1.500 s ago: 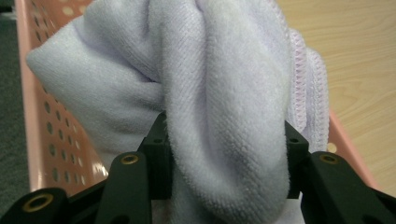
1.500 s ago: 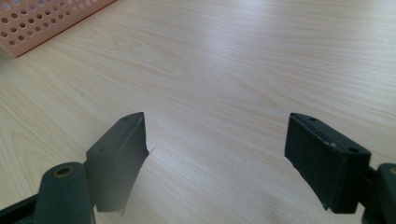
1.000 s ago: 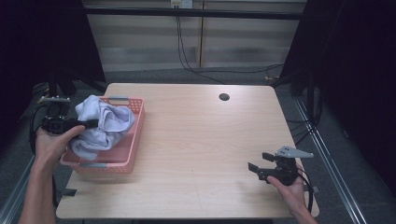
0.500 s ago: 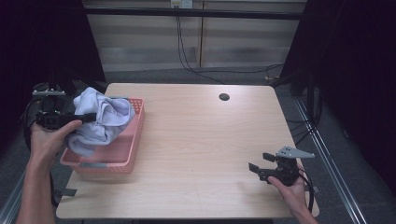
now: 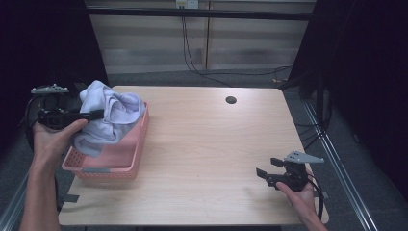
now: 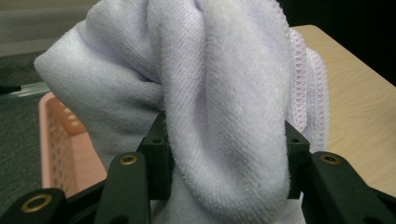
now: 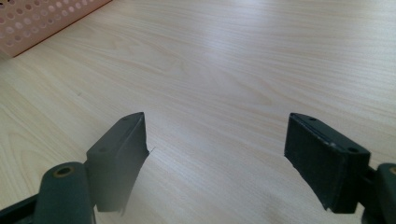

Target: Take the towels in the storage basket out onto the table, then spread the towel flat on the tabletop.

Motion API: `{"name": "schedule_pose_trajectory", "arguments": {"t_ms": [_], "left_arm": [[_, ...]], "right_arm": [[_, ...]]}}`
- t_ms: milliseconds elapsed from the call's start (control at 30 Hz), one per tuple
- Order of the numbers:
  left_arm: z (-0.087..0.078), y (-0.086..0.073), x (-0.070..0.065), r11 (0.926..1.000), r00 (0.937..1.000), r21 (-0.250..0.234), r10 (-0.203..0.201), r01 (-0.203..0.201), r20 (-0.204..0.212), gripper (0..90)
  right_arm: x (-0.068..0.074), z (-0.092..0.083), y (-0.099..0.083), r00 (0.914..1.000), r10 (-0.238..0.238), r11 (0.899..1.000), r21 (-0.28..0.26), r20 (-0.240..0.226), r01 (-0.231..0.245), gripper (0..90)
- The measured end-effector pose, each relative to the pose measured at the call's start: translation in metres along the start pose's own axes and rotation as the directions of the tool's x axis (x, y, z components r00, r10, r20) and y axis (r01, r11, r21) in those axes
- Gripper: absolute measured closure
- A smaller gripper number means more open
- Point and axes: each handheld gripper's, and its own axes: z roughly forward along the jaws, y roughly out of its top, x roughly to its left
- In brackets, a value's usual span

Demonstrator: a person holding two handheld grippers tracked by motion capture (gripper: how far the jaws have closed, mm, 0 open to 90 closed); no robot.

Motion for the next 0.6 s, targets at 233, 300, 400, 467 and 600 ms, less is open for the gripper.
{"name": "schedule_pose_trajectory", "arguments": {"t_ms": [233, 300, 400, 467, 600], "left_arm": [[0.011, 0.009, -0.019, 0.9994, 0.9992, -0.002, 0.033, -0.033, 0.021, 51.3], [0.015, 0.013, -0.025, 0.999, 0.9985, 0.0, 0.044, -0.044, 0.032, 51.3], [0.02, 0.018, -0.035, 0.9983, 0.9973, -0.002, 0.059, -0.059, 0.043, 51.2], [0.024, 0.021, -0.041, 0.9977, 0.9964, 0.001, 0.068, -0.068, 0.05, 51.2], [0.032, 0.027, -0.055, 0.9961, 0.9927, -0.009, 0.089, -0.088, 0.081, 51.2]], "right_arm": [[0.001, 0.0, 0.0, 0.9999, -0.008, 1.0, 0.005, -0.007, 0.008, 20.4], [0.002, 0.0, 0.0, 0.9999, -0.014, 1.0, 0.005, -0.009, 0.014, 20.4], [0.001, 0.001, 0.0, 0.9998, -0.013, 1.0, 0.006, -0.012, 0.013, 20.4], [0.001, 0.001, 0.0, 0.9999, -0.01, 1.0, 0.005, -0.013, 0.01, 20.4], [0.001, 0.001, 0.0, 0.9999, -0.011, 1.0, 0.004, -0.011, 0.011, 20.4]]}}
